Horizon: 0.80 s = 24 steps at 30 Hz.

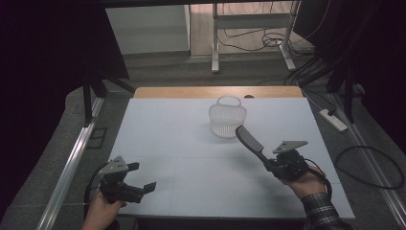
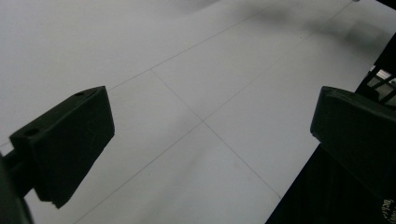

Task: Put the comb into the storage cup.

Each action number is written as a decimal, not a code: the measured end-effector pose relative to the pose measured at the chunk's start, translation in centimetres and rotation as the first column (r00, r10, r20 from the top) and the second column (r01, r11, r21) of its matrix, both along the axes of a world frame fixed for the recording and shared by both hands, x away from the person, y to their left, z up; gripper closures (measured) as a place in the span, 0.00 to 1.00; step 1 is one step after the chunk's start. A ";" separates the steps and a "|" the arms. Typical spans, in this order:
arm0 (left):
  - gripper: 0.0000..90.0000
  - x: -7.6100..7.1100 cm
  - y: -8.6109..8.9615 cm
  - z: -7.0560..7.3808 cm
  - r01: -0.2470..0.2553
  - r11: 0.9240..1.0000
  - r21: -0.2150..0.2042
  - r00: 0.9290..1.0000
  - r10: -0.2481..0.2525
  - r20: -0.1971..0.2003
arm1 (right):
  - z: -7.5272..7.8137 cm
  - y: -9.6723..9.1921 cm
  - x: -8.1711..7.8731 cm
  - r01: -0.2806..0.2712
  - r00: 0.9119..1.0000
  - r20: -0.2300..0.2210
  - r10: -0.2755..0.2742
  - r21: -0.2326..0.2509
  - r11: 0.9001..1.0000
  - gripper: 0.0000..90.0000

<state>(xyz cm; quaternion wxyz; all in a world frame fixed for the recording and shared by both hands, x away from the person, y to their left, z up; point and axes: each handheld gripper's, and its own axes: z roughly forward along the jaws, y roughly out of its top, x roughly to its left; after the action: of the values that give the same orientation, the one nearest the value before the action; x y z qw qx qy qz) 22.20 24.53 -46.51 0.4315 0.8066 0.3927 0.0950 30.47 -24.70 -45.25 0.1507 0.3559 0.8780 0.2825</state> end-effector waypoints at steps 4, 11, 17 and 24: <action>0.00 0.7 -0.7 0.2 0.014 1.000 0.011 1.000 -0.014 0.006 | 0.2 0.1 -0.2 -0.002 1.000 0.009 0.002 0.008 1.000 0.81; 0.00 2.2 -2.2 1.0 0.045 0.999 0.002 0.999 -0.045 0.018 | 0.5 0.1 -0.5 -0.009 0.999 0.038 0.008 0.026 1.000 0.81; 0.00 3.2 -3.0 1.5 0.063 0.998 -0.013 0.998 -0.062 0.020 | 0.6 0.3 -0.7 -0.017 0.999 0.052 0.015 0.037 0.999 0.81; 0.00 4.7 -4.2 2.0 0.075 0.997 -0.025 0.997 -0.075 0.007 | 0.7 0.6 -0.8 -0.028 0.998 0.052 0.026 0.052 0.998 0.81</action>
<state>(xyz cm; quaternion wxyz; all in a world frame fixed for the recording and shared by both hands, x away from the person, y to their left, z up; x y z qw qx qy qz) 26.85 20.32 -44.53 0.4461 0.8149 0.3622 0.0761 29.64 -24.09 -44.52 0.1598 0.3405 0.8709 0.3164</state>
